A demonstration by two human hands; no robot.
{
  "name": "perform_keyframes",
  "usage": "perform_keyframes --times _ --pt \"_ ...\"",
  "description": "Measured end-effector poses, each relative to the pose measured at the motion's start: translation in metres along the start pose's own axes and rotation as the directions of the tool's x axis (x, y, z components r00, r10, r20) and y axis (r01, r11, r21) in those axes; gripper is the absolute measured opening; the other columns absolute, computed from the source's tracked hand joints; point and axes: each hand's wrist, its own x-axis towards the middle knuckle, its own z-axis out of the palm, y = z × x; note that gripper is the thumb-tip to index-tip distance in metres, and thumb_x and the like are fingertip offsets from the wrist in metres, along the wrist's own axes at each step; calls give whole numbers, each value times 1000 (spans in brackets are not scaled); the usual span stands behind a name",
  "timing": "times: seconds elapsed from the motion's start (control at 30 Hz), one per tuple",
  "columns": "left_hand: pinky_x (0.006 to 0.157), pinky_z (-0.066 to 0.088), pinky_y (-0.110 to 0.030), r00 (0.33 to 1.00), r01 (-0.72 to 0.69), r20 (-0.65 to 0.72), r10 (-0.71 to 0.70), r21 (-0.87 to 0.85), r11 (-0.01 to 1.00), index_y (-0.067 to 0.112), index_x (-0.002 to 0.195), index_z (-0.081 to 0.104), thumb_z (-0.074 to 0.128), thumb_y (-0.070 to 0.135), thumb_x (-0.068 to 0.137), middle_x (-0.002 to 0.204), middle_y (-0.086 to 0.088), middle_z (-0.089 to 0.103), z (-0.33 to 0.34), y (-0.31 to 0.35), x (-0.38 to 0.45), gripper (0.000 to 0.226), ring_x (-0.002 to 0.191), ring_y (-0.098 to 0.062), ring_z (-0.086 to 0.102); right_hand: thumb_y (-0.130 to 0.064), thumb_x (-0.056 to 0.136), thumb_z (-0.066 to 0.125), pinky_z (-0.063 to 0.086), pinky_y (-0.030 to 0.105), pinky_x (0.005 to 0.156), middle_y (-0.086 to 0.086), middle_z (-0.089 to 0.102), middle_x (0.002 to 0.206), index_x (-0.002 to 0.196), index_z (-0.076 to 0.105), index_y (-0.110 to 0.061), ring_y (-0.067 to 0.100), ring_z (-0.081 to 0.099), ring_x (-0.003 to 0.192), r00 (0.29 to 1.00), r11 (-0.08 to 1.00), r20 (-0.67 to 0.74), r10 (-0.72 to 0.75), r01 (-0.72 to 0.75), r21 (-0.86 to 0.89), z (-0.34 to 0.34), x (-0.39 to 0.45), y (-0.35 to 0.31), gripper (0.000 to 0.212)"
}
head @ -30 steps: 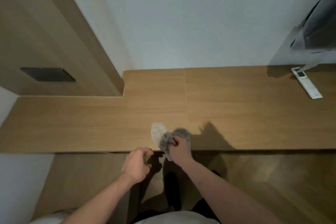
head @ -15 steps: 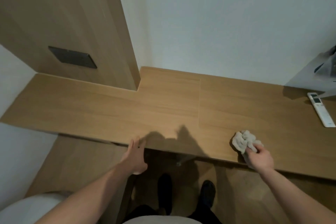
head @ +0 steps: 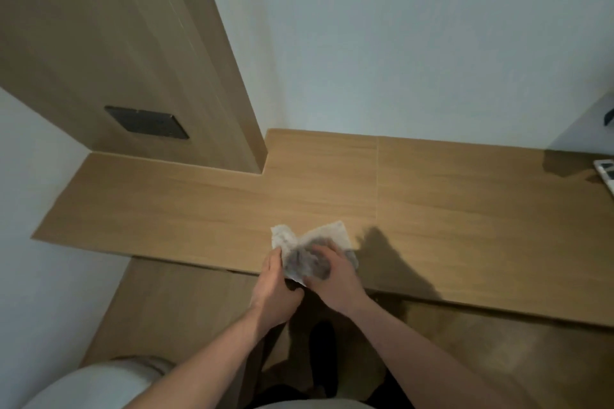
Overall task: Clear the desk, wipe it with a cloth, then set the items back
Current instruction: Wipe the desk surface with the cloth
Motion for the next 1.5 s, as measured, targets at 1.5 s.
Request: perform_keyframes --times 1.5 --pt "128 0 -56 874 -461 397 280 494 738 40 160 13 52 12 99 171 9 -14 58 33 27 78 158 -30 -16 -52 86 45 11 40 130 2 12 173 163 23 -32 26 -1 161 916 850 -80 394 -396 -347 -105 -98 149 82"
